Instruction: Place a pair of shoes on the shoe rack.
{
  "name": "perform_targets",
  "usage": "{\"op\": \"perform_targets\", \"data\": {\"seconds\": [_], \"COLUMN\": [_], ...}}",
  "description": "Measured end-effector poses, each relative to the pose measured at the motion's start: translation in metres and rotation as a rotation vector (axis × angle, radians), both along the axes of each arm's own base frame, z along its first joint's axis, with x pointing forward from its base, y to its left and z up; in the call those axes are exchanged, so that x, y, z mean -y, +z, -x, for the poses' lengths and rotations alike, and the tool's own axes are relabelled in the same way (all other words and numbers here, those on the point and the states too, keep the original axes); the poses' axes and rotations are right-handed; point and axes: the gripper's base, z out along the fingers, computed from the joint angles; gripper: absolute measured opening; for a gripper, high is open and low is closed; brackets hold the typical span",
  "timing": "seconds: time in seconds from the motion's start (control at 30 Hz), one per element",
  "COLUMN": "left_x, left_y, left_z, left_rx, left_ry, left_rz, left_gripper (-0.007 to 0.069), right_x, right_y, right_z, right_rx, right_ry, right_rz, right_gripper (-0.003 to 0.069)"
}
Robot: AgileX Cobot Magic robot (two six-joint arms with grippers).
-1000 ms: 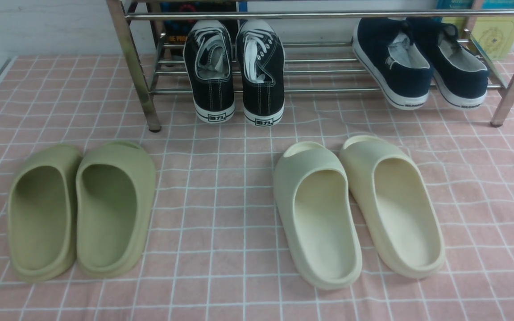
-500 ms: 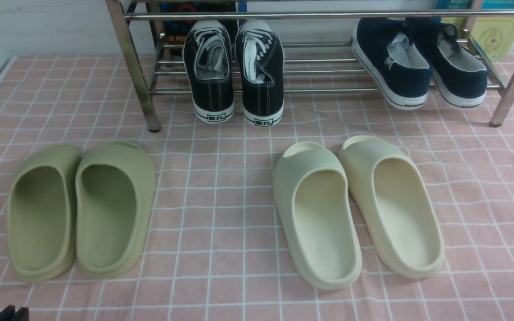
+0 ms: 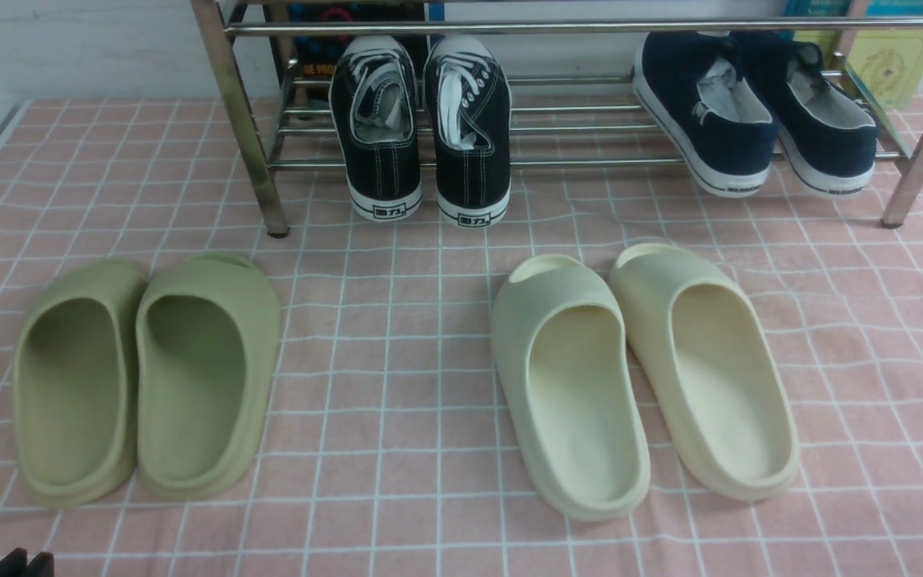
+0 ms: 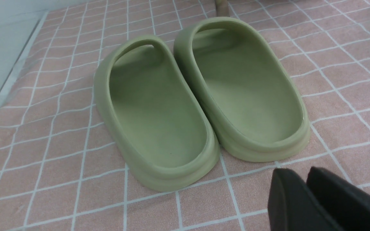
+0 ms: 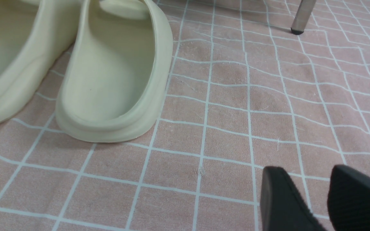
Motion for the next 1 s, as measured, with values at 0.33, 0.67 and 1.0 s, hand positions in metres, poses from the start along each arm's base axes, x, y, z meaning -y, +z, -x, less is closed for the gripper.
{"op": "perform_targets", "data": {"seconds": [0.33, 0.67, 1.0], "left_x": [0.0000, 0.0000, 0.0000], "left_y": [-0.0037, -0.0040, -0.0041], "left_z": [0.0020, 0.0023, 0.0023], "left_rx": [-0.065, -0.078, -0.079], "left_ry": [-0.001, 0.013, 0.014], "left_rz": [-0.003, 0.046, 0.049], "left_gripper": [0.0103, 0.0002, 0.0002], "right_x": [0.0000, 0.0000, 0.0000], "right_y": [0.0000, 0.0000, 0.0000], "right_z": [0.0000, 0.0000, 0.0000], "right_rx": [0.000, 0.000, 0.000], "right_ry": [0.000, 0.000, 0.000], "right_rz": [0.000, 0.000, 0.000], "right_gripper": [0.0238, 0.0238, 0.0238]}}
